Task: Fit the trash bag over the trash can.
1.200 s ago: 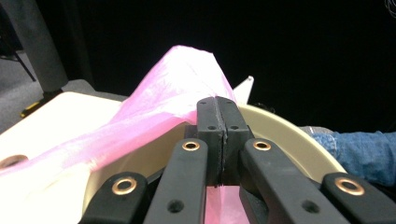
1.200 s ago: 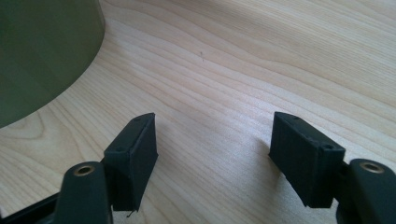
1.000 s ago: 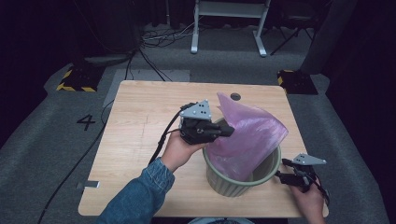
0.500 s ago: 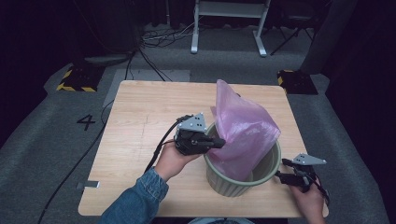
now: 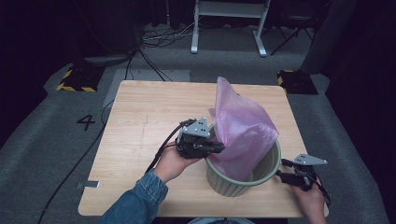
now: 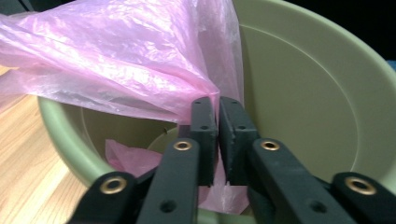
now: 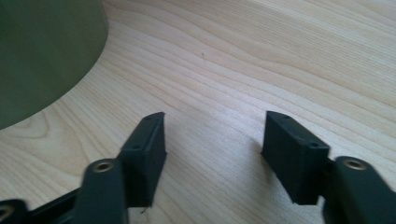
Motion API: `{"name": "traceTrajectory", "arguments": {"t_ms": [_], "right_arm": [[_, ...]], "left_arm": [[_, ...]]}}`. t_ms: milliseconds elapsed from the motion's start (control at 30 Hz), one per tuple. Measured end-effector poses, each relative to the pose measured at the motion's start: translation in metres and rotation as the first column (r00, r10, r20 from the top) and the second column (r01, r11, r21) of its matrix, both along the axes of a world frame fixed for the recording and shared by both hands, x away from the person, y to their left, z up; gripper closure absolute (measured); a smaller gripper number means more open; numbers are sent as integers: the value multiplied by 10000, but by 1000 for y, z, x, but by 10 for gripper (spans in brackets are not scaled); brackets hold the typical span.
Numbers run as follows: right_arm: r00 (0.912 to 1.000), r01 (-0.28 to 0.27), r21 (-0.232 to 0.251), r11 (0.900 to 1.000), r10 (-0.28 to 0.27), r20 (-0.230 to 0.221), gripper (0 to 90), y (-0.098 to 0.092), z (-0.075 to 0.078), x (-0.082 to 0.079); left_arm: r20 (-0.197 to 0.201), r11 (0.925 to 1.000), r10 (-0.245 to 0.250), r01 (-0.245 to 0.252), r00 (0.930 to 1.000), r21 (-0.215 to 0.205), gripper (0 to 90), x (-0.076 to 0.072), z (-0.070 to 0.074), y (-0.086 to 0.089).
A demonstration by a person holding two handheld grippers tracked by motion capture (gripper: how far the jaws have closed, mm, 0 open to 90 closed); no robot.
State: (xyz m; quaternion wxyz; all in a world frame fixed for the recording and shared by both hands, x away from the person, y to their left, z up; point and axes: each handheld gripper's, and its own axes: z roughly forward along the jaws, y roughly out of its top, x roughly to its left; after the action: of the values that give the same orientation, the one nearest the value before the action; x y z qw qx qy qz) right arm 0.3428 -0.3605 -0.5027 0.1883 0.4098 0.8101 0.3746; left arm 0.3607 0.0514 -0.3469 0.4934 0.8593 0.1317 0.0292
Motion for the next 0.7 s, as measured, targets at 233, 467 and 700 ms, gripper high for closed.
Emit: {"name": "traceTrajectory", "arguments": {"t_ms": [233,467,700], "right_arm": [[9996,-244,268,9993,249,-162,475,-2,10,0],[9991,-404,819,9958,396,121,452,-5,34,0],[9965,-677,1313,9890,607,567,433,-9,67,0]], "left_arm": [[398,9965,706,-687,9967,-468,500,-3,4,6],[518,9890,1054,-993,9931,-1098,469,-7,10,26],[642,9797,1693,-1608,9835,-1201,449,-17,10,59]]}}
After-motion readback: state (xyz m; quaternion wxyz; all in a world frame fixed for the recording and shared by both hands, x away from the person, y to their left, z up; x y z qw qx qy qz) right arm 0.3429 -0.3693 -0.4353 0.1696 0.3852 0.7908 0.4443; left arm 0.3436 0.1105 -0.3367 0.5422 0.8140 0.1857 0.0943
